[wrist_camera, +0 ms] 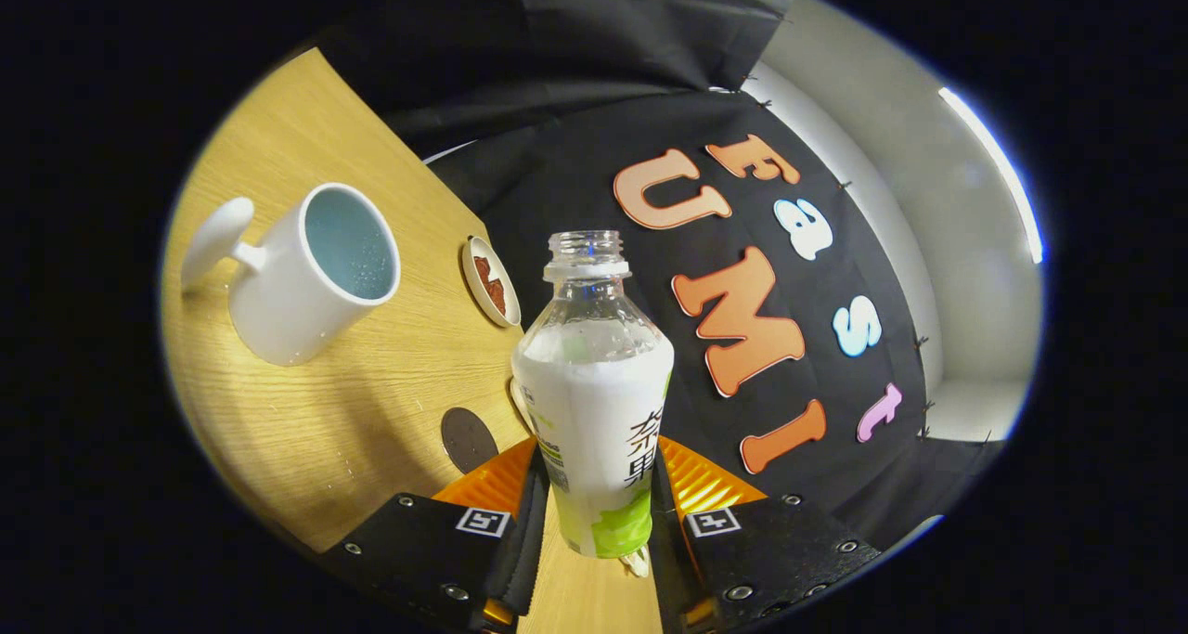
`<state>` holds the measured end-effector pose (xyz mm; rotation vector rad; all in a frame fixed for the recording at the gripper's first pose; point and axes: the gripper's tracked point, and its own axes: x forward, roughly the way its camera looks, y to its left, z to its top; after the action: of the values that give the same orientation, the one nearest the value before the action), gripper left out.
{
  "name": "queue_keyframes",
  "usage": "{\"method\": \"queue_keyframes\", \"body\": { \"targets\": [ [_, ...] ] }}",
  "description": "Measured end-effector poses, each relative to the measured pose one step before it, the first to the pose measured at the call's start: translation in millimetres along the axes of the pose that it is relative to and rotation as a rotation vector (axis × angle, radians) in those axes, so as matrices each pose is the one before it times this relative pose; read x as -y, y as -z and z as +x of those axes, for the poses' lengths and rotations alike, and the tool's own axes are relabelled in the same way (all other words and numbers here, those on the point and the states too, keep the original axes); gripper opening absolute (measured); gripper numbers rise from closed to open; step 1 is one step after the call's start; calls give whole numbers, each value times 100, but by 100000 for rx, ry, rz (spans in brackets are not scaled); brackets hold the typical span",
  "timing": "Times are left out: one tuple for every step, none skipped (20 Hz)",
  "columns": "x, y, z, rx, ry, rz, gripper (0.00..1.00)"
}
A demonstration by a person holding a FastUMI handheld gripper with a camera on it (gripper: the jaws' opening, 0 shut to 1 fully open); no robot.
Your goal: Take the bottle from table, then pour the juice into the cup, finally place the bottle on the coaster
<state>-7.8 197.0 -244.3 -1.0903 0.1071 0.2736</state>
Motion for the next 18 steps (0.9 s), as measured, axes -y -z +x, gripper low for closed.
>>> {"method": "queue_keyframes", "body": {
  "targets": [
    [-53, -191, -20, 897, 257, -2198, 54],
    [-135, -201, 40, 1015, 115, -2355, 55],
    [105, -108, 54, 871, 469, -2497, 55],
    [-18, -171, 140, 811, 620, -2870, 55],
    [-69, -97, -96, 494, 720, -2939, 55],
    [3, 63, 58, 611, 649, -2880, 55],
    [-51, -13, -53, 488, 439, -2575, 55],
    [-90, -79, 171, 642, 157, -2117, 55],
    [35, -80, -43, 592, 37, -1858, 55],
    [-1, -160, 76, 782, 275, -2061, 55],
    [20, -137, -37, 774, 803, -2193, 55],
    [-50, -106, 83, 765, 829, -2532, 55],
    [30, -21, 5, 911, 842, -2454, 55],
    [-17, -225, 23, 710, 403, -2000, 54],
    [-89, -36, 116, 616, 16, -1396, 54],
    [-44, 30, -75, 398, -159, -1214, 54],
    [112, 4, 208, 593, -212, -1205, 54],
    [58, -56, 430, 370, -36, -1250, 54]
  ]
}}
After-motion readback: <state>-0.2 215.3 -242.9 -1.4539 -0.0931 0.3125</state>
